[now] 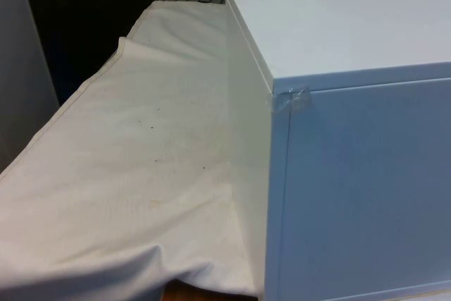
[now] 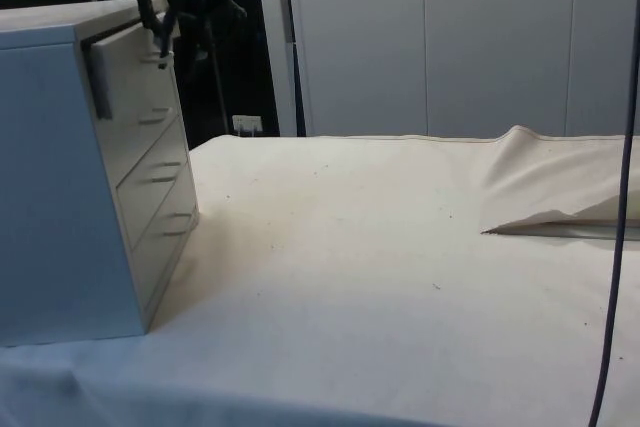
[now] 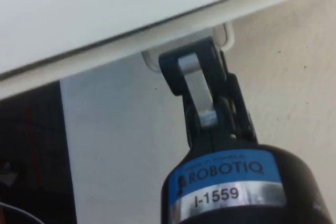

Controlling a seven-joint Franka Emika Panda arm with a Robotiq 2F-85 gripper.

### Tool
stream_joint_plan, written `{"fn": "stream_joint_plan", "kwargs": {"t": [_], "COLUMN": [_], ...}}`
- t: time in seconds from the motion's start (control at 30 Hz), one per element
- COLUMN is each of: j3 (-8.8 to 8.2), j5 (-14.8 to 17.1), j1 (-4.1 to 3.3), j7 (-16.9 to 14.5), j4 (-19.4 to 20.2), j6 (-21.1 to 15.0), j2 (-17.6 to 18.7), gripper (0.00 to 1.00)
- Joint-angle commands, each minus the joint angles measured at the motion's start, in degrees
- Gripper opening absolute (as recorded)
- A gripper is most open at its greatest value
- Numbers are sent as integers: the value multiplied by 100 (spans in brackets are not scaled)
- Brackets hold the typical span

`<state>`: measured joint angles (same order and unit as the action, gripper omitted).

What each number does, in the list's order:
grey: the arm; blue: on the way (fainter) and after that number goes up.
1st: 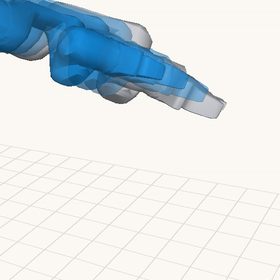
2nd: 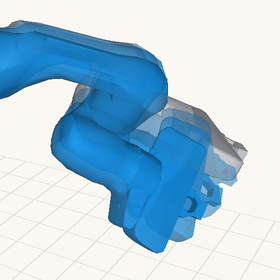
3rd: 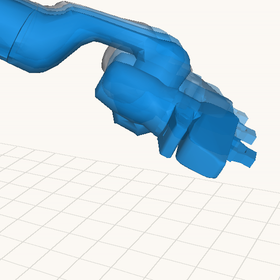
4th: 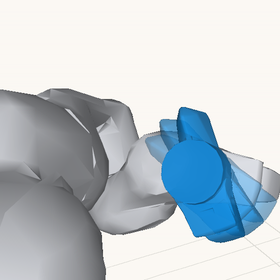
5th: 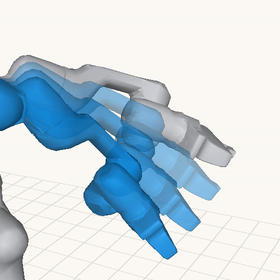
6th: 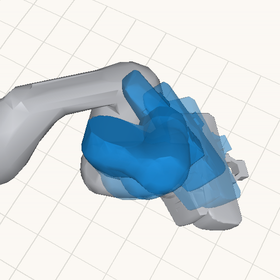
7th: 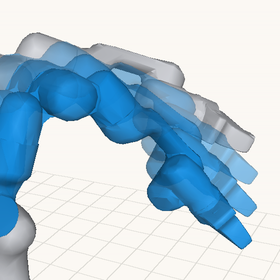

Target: Open the drawer, then close it.

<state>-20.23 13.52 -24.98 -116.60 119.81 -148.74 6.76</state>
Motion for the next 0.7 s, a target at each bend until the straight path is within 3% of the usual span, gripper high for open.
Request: {"fn": "stream_joint_plan", "kwargs": {"t": [0.0,0.2,0.37,0.67], "j3": [11,-6,-11,-17], "j5": [57,0,11,-132], "j1": [11,6,6,-6], "j7": [-74,-29,6,103], "j4": [57,86,80,361], "j6": [-86,-34,34,143], "j2": [11,-86,-126,-539], "gripper": [27,0,0,0]}}
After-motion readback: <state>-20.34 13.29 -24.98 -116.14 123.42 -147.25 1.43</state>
